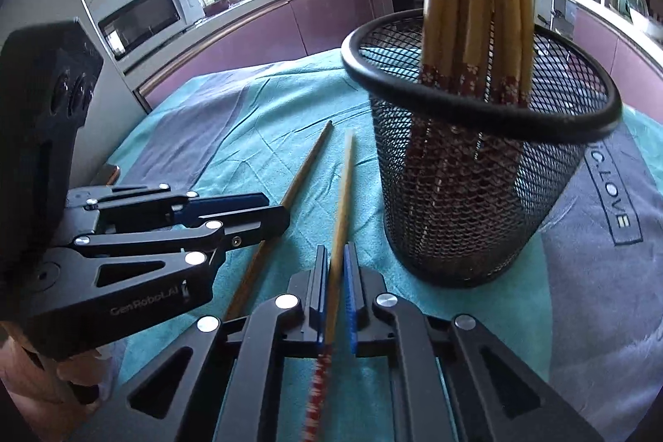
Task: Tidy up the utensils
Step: 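Grasp one chopstick with the left gripper while the right gripper grasps the other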
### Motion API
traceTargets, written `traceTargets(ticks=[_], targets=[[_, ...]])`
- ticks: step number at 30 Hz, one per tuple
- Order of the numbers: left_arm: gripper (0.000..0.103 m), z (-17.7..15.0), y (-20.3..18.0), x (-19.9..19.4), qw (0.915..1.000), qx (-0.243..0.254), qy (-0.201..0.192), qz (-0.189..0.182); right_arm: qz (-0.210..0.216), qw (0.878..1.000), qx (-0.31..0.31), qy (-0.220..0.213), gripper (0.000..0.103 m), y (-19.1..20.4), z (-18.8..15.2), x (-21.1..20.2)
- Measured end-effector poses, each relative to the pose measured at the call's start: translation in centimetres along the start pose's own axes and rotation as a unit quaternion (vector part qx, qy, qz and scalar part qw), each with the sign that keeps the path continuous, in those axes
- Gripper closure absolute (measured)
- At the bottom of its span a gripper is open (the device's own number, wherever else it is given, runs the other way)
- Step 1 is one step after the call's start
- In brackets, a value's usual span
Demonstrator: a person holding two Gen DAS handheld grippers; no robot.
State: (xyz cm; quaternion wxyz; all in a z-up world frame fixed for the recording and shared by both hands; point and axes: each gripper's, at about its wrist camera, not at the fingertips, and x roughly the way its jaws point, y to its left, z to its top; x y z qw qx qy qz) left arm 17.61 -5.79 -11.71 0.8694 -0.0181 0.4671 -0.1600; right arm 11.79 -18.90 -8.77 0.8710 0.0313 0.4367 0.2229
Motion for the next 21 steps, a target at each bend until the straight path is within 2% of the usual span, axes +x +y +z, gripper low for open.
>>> traceTargets(ticks=[7, 12, 21], targets=[[0.095, -1.0, -0.1, -0.7, 0.9999, -0.016, -0.005, 0.002, 0.017, 1.0, -0.003, -0.016, 0.097, 0.3, -0.3, -1.5], [0.096, -2.1, -0.9, -1.5, 1.0, -0.004, -0.002, -0.006, 0.034, 0.999, -0.019, -0.002, 0.097, 0.8, -0.8, -1.7], [0.094, -2.1, -1.9, -0.7, 0.9996, 0.022, 0.017, -0.003, 0.022, 0.999, -0.024, 0.02, 0.096, 1.1, -0.8, -0.4]])
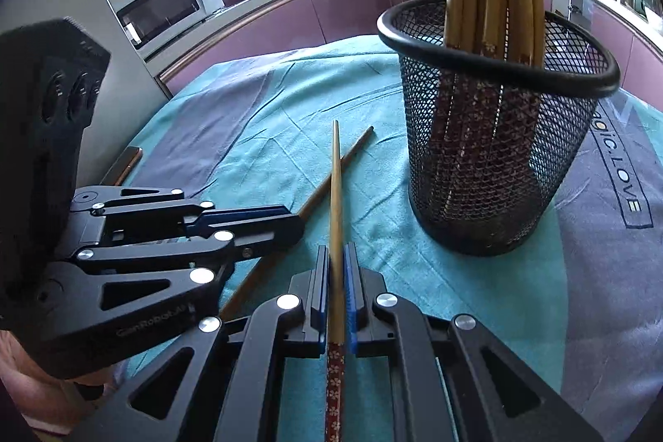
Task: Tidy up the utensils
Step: 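Grasp one chopstick with the left gripper while the right gripper grasps the other, then lift both chopsticks upright and carry them toward the mesh cup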
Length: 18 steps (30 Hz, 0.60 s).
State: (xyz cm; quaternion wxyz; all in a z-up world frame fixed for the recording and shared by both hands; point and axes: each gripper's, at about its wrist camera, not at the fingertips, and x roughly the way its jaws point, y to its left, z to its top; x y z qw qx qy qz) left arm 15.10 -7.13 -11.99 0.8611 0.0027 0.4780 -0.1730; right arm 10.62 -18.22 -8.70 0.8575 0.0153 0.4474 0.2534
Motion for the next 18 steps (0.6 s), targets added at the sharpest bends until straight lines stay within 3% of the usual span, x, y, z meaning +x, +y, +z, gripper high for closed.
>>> traceTargets(ticks=[8, 18], targets=[[0.095, 0.8, 0.2, 0.5, 0.9999, -0.01, 0.001, 0.001, -0.002, 1.0, 0.001, -0.007, 0.097, -0.3, 0.3, 0.1], [0.095, 0.9, -0.1, -2.8, 0.9992, -0.001, -0.038, -0.014, 0.014, 0.998, -0.003, -0.06, 0.097, -0.4, 0.6, -4.1]])
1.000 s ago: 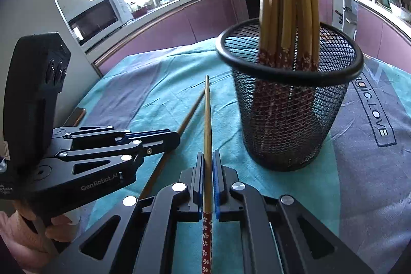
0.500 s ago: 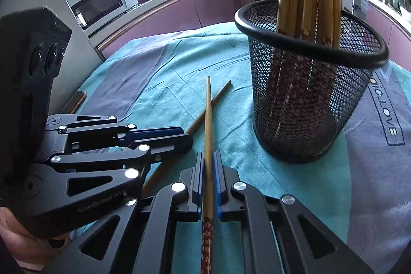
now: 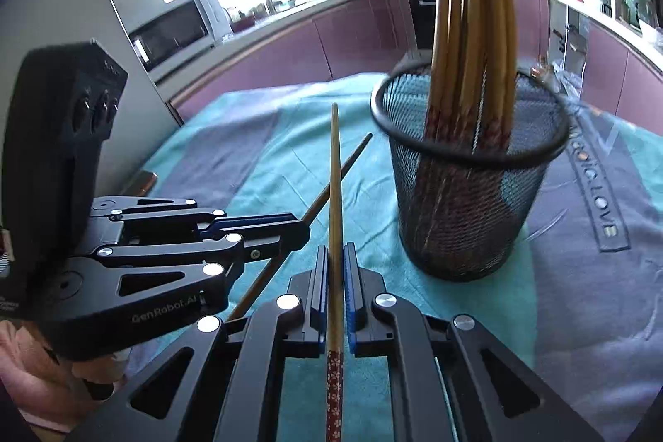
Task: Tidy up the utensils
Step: 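Lift both chopsticks upright and carry them toward the mesh cup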
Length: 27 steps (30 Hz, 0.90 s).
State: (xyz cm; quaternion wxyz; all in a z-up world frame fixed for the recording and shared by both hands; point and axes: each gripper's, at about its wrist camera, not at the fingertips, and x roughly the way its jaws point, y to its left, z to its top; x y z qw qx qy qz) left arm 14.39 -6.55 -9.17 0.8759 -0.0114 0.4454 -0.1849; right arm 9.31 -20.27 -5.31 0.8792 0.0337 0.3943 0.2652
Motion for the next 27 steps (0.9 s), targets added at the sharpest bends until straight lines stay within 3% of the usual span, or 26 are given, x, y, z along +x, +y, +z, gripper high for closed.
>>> traceTargets(ticks=[27], targets=[[0.095, 0.2, -1.5, -7.4, 0.9972, 0.018, -0.068, -0.028, 0.021, 0.997, 0.007, -0.068, 0.097, -0.8, -0.1, -5.9]])
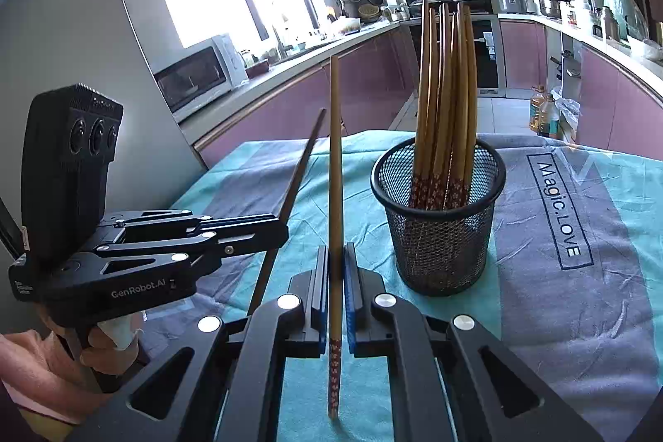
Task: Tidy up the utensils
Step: 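Lift both chopsticks upright and carry them toward the mesh cup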
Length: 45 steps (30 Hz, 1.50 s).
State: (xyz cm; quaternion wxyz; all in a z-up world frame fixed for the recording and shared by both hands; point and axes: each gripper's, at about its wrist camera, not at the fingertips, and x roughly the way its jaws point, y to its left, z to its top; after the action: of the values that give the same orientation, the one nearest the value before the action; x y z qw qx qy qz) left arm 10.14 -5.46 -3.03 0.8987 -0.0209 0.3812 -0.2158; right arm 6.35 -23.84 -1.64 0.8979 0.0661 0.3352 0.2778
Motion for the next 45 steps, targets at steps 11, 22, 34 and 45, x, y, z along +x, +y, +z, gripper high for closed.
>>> traceTargets(ticks=[11, 22, 34, 45], targets=[[0.095, 0.7, 0.1, -1.1, 0.9997, -0.007, -0.013, -0.022, 0.002, 1.0, -0.002, -0.014, 0.097, -0.1, 0.4, -0.8], [0.095, 0.5, -0.3, -2.1, 0.999, 0.003, -0.022, -0.039, 0.003, 1.0, -0.004, -0.011, 0.097, -0.3, 0.4, -0.5], [0.095, -0.4, -0.7, -2.7, 0.9985, 0.017, -0.018, -0.049, 0.005, 1.0, -0.021, 0.003, 0.097, 0.1, 0.1, 0.3], [0.095, -0.7, -1.2, -1.8, 0.9979, 0.032, 0.001, -0.057, 0.0, 0.997, -0.077, 0.012, 0.097, 2.7, -0.4, 0.8]])
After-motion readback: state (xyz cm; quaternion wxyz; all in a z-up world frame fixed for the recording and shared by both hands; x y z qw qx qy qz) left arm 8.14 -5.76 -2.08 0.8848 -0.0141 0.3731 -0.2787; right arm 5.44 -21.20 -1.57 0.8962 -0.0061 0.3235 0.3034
